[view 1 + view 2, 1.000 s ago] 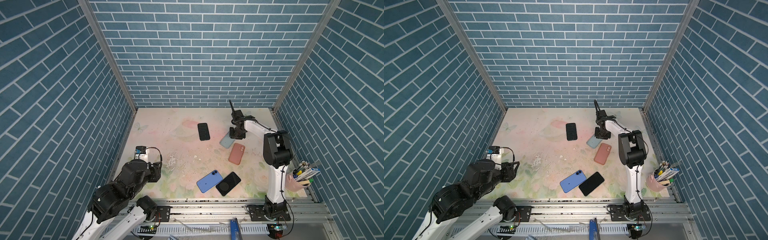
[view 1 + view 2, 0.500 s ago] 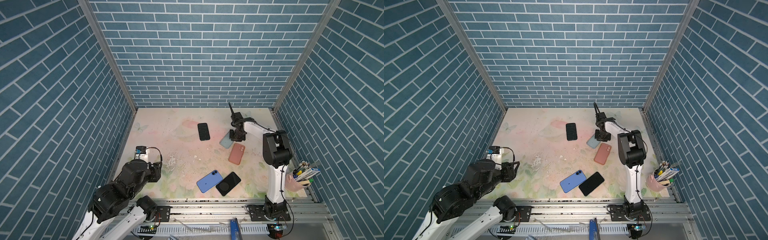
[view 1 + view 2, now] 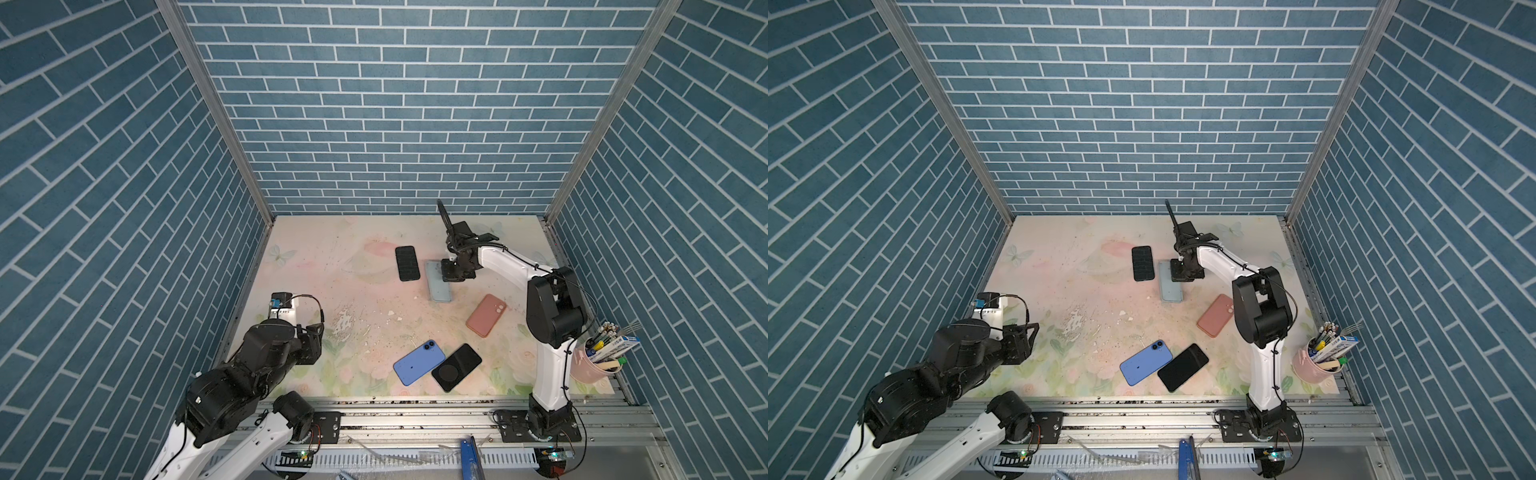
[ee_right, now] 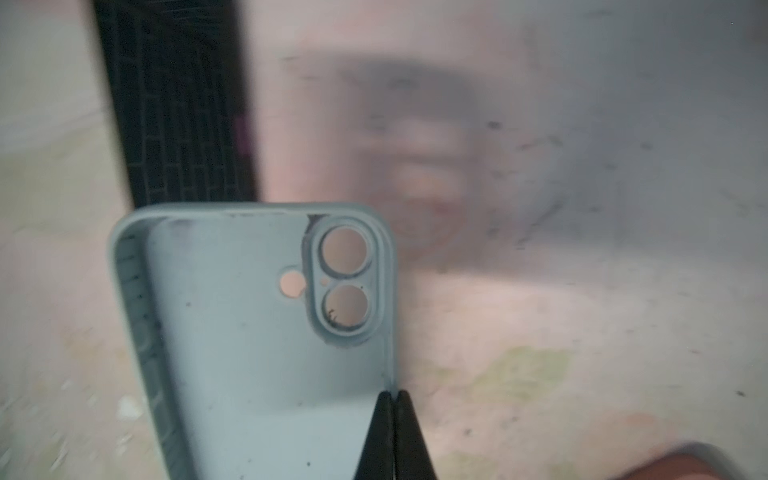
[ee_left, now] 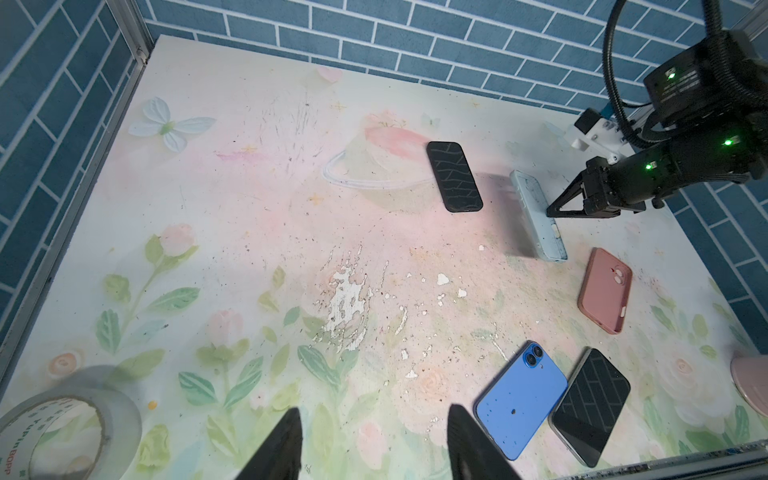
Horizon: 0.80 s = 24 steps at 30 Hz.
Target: Put the phone into the phone case
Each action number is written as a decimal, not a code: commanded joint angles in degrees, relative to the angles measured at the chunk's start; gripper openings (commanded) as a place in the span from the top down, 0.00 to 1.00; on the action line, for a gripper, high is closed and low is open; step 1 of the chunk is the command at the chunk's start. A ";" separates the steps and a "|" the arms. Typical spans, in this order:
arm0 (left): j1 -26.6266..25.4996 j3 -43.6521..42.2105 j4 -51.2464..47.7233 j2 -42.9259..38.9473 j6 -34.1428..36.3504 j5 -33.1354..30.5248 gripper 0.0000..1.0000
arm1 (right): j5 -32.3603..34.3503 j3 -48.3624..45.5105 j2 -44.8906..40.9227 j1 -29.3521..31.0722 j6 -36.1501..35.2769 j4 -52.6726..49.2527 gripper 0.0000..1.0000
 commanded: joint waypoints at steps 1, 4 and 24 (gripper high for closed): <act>0.32 -0.60 0.85 -0.68 -0.06 0.14 0.42 | -3.88 3.38 -0.06 7.41 -14.64 -5.28 1.00; 0.34 -0.68 1.02 -1.11 0.01 0.22 0.42 | -0.18 6.58 3.53 13.73 -21.38 -8.68 1.00; 0.29 -0.78 1.03 -1.13 -0.02 0.22 0.42 | 10.77 16.55 13.94 22.11 -28.92 -16.36 1.00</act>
